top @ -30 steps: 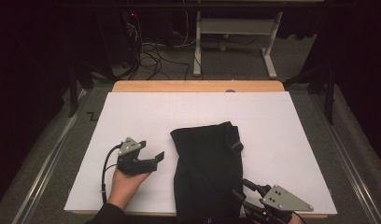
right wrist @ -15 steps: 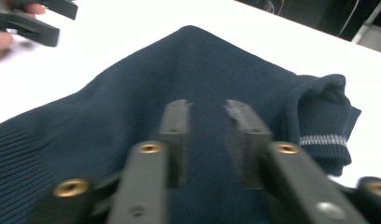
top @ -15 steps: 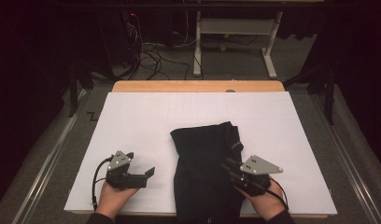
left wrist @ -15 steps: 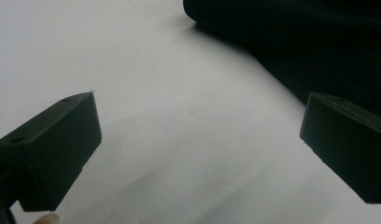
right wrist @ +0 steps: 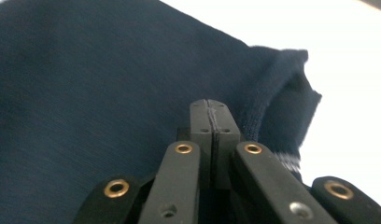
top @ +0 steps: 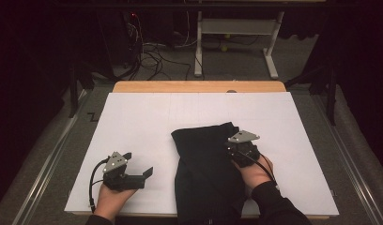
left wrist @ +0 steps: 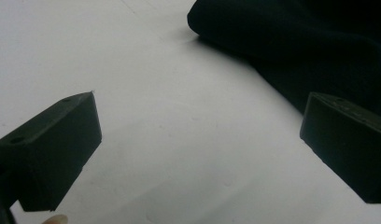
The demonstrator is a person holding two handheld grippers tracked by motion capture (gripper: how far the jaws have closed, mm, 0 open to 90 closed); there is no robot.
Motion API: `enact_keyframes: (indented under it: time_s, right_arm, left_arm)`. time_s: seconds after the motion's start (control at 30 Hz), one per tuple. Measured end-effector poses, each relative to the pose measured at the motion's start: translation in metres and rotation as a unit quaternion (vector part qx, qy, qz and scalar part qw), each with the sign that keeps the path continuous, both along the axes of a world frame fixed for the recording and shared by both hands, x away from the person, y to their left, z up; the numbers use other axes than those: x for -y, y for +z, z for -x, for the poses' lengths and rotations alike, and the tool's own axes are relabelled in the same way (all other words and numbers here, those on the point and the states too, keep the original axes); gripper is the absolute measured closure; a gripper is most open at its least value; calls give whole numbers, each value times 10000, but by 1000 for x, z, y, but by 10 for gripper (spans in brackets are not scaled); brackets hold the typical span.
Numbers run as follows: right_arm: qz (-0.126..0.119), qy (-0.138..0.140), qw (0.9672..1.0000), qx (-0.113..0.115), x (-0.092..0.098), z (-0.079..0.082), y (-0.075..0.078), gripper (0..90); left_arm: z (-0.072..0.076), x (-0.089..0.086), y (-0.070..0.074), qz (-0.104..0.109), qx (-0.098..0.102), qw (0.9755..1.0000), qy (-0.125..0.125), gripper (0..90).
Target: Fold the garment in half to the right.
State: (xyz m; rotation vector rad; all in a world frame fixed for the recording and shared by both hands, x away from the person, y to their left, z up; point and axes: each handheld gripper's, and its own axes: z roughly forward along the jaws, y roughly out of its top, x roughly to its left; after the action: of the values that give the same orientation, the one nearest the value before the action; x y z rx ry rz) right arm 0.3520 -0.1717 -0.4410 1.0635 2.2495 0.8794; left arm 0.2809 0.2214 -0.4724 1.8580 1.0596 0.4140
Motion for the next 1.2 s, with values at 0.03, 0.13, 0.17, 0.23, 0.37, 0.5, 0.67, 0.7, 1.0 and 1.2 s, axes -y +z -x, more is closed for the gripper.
enact_keyframes:
  time_s: [0.03, 0.13, 0.17, 0.23, 0.37, 0.5, 0.67, 0.7, 1.0, 1.2]
  right_arm:
    - [-2, -55, 10000, -29, 4, 0, -4, 900]
    - [-87, -155, 9998, -78, 19, 3, -12, 899]
    - [-150, -169, 9997, -71, 23, 5, -15, 900]
    - [-256, -191, 9995, -48, 32, 10, -18, 899]
    - [-649, -50, 9976, 250, 48, 28, -16, 865]
    - [-1108, -92, 9925, 512, 72, 46, -14, 689]
    - [-1744, -221, 9808, 847, 110, 62, -18, 348]
    - [-1790, -238, 9796, 878, 117, 64, -19, 261]
    - [-1970, -653, 9714, 1152, 155, 85, -21, 0]
    - [-2007, -677, 9689, 1281, 156, 89, -19, 0]
  left_arm:
    - [0, 0, 0, 1, 1, 10000, 11, 0]
    - [0, -1, -1, 3, -9, 10000, 16, 0]
    - [0, -1, -1, 16, 3, 10000, 17, 0]
    - [0, -1, -1, 31, 28, 10000, 23, 0]
    - [1, 0, 0, 67, 82, 9999, 0, 0]
    - [0, 0, 0, 79, 99, 9999, -8, 0]
    - [2, -1, 2, 96, 147, 9998, -1, 0]
    - [2, -2, 3, 113, 171, 9998, 2, 0]
    - [2, -10, 4, 247, 245, 9993, 112, 0]
    - [2, -11, 4, 242, 249, 9993, 130, 0]
